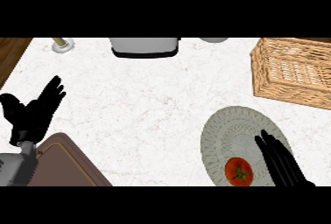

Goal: Pick the tomato from the placemat and place it in the basket

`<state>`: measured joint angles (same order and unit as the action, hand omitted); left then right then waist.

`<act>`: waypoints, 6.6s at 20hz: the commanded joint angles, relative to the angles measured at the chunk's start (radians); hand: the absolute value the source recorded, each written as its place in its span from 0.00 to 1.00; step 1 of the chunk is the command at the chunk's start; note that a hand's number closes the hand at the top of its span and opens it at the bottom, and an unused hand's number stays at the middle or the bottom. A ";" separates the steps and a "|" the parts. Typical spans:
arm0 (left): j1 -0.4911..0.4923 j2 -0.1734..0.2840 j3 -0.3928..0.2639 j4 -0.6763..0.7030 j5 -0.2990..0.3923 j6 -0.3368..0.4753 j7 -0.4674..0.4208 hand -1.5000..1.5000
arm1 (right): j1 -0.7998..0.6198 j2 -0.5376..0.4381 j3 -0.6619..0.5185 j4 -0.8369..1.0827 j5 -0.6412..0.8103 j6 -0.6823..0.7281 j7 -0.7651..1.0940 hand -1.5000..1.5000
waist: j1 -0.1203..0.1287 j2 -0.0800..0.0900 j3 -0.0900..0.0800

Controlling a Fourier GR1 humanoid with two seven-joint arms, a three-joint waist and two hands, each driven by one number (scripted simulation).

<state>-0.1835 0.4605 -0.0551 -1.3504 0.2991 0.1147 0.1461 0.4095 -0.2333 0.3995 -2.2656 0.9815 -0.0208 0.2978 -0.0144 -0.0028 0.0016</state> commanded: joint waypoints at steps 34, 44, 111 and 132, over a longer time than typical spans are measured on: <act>-0.023 -0.128 0.151 -0.012 -0.148 -0.117 0.072 0.50 | -0.025 0.030 -0.115 0.396 0.001 -0.082 -0.219 0.00 | 0.012 0.002 -0.002; -0.006 -0.137 0.174 -0.076 -0.160 -0.147 0.097 0.50 | -0.092 0.064 -0.083 0.532 0.120 -0.122 -0.206 1.00 | 0.016 0.002 -0.002; 0.001 -0.180 0.196 -0.149 -0.212 -0.165 0.156 0.50 | -1.059 -0.063 -0.714 0.413 -0.269 0.276 0.288 1.00 | 0.025 0.003 -0.001; -0.005 -0.246 0.173 -0.105 -0.277 -0.132 0.092 0.50 | -1.094 -0.226 -0.936 1.152 -0.367 -0.084 -0.168 0.00 | 0.037 0.008 -0.001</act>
<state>-0.2220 0.2550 0.1486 -1.4117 0.0510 -0.0522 0.2478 -0.6045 -0.4327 -0.4884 -1.2761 0.6210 -0.0353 0.1313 0.0130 0.0038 0.0009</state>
